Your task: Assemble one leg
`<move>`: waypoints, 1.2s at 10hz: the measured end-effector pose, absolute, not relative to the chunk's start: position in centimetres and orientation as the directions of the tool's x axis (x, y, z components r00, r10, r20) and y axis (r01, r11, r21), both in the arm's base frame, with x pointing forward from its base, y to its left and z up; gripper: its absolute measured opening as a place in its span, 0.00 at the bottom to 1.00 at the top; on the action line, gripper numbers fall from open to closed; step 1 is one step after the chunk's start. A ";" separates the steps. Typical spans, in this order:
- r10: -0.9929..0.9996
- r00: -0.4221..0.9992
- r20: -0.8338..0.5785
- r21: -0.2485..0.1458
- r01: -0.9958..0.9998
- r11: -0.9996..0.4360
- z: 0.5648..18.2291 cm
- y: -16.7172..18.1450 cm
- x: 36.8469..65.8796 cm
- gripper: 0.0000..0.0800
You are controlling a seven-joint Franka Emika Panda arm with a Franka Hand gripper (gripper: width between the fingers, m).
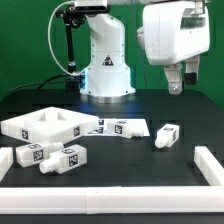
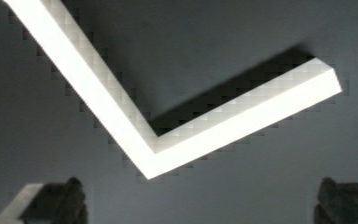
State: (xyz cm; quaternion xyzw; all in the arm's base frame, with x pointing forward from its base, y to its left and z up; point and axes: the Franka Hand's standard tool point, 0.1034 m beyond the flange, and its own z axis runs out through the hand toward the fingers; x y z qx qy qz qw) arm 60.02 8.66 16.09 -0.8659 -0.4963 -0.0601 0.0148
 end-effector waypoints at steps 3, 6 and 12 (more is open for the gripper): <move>0.862 0.491 0.124 0.034 0.866 -0.498 16.1 8.6 60.1 0.81; 0.862 0.491 0.122 0.033 0.866 -0.498 16.0 8.6 60.0 0.81; 0.871 0.484 0.088 0.051 0.871 -0.489 15.5 -4.0 57.8 0.81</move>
Offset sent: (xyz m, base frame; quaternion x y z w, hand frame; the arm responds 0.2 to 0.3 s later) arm 0.0000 0.0000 0.0000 0.0000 0.0000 0.0000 1.0000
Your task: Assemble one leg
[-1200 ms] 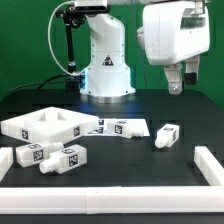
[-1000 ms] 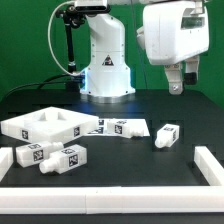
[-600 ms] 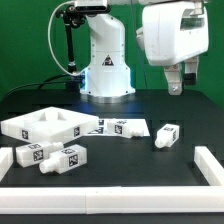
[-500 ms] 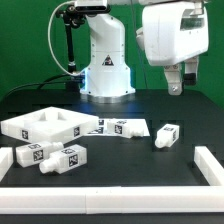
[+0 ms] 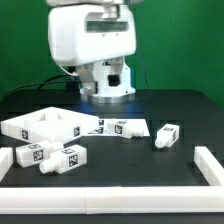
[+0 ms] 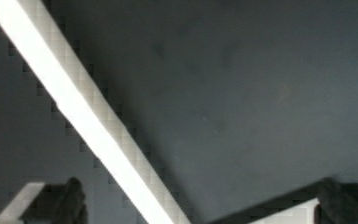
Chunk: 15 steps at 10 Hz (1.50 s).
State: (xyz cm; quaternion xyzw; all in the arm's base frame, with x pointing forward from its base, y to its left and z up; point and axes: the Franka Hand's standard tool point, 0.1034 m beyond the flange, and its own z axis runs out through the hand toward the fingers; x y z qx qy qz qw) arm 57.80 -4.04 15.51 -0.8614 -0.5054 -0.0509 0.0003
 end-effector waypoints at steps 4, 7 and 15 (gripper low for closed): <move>0.873 0.481 0.087 0.046 0.873 -0.485 15.2 -3.7 57.7 0.81; 0.881 0.470 0.046 0.073 0.878 -0.472 11.6 -8.8 53.0 0.81; 0.872 0.490 0.011 0.071 0.869 -0.490 7.8 -14.2 48.7 0.81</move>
Offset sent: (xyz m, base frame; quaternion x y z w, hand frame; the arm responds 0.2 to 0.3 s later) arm 0.0000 0.0000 0.0000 0.0000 0.0000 0.0000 1.0000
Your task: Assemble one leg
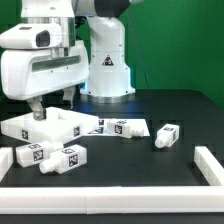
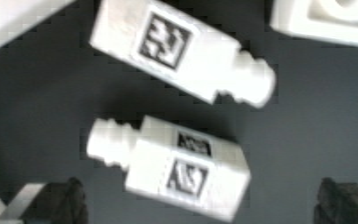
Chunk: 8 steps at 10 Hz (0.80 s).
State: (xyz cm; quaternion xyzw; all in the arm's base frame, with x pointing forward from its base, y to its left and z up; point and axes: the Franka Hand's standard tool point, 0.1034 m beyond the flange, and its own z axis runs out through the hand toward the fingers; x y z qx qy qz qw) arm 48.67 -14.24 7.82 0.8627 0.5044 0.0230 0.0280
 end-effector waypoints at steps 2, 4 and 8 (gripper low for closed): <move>0.836 0.548 -0.027 0.041 0.836 -0.547 5.5 -18.0 43.8 0.81; 0.817 0.574 -0.052 0.010 0.819 -0.574 3.7 -20.2 41.7 0.81; 0.815 0.577 -0.053 0.006 0.816 -0.578 3.6 -20.1 41.7 0.81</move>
Offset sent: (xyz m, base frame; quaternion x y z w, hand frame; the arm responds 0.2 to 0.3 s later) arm -0.0412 -0.0438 -0.0351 0.0114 0.0090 0.0008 0.9999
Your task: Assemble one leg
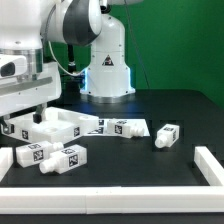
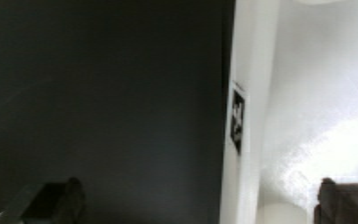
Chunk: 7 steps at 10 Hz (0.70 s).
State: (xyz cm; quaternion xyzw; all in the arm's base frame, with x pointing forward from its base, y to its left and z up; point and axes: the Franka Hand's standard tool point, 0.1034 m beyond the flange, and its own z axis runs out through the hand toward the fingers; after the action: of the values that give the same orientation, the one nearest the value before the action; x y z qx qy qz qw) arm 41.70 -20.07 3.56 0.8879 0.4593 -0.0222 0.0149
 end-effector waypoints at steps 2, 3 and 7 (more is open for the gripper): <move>0.810 0.583 -0.061 -0.005 0.812 -0.584 1.7 -20.2 41.2 0.81; 0.810 0.583 -0.064 -0.009 0.811 -0.585 1.3 -20.4 41.2 0.81; 0.810 0.583 -0.064 -0.009 0.811 -0.585 1.3 -20.3 41.2 0.50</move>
Offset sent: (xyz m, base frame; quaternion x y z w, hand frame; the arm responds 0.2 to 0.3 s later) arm 0.0000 0.0000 0.0000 0.0000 0.0000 0.0000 1.0000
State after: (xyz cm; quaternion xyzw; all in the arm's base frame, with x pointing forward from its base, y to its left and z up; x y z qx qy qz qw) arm 41.15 -20.34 1.34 0.8896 0.4556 -0.0306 0.0104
